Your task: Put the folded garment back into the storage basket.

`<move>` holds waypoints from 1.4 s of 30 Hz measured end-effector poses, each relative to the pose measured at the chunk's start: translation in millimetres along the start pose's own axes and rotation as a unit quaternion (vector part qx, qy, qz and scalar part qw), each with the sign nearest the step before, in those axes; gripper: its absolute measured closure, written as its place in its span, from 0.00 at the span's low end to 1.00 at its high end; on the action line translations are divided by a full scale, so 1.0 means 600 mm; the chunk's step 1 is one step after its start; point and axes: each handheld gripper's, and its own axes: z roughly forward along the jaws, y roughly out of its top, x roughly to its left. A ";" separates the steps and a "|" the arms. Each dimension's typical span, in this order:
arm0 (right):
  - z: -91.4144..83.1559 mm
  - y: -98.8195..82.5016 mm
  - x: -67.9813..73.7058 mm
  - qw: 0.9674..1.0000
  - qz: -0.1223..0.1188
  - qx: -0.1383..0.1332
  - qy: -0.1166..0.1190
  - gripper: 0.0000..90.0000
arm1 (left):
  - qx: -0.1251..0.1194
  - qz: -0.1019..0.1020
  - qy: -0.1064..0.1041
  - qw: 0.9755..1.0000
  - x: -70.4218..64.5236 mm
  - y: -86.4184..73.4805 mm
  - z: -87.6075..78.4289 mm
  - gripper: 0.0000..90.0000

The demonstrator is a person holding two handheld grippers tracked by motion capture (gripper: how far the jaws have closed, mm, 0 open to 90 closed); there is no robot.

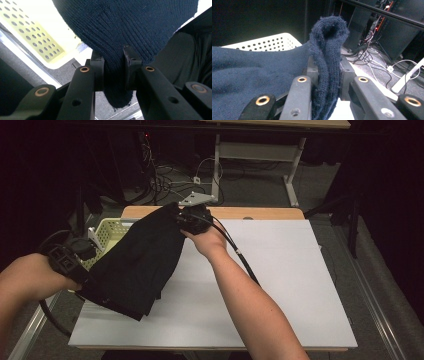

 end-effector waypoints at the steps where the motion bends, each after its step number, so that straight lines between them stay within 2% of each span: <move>1: 0.004 0.001 0.002 1.000 -0.004 0.000 0.001 0.86 | 0.000 -0.001 0.000 1.000 0.002 -0.002 0.001 0.81; 13: 0.034 0.027 0.021 1.000 -0.021 -0.003 0.012 0.85 | -0.005 -0.022 -0.003 1.000 0.028 -0.027 0.003 0.81; 19: 0.061 0.048 0.033 0.999 -0.026 -0.007 0.021 0.86 | -0.012 -0.045 -0.009 0.999 0.050 -0.049 0.002 0.81; 25: 0.088 0.064 0.047 0.999 -0.040 0.001 0.024 0.85 | -0.027 -0.066 -0.016 0.997 0.077 -0.066 0.006 0.81; 31: 0.109 0.078 0.049 0.999 -0.041 0.003 0.020 0.85 | -0.030 -0.072 -0.020 0.997 0.098 -0.073 0.006 0.81; 42: 0.160 0.102 0.065 0.998 -0.056 0.014 0.014 0.86 | -0.017 -0.079 -0.027 0.996 0.139 -0.068 0.016 0.81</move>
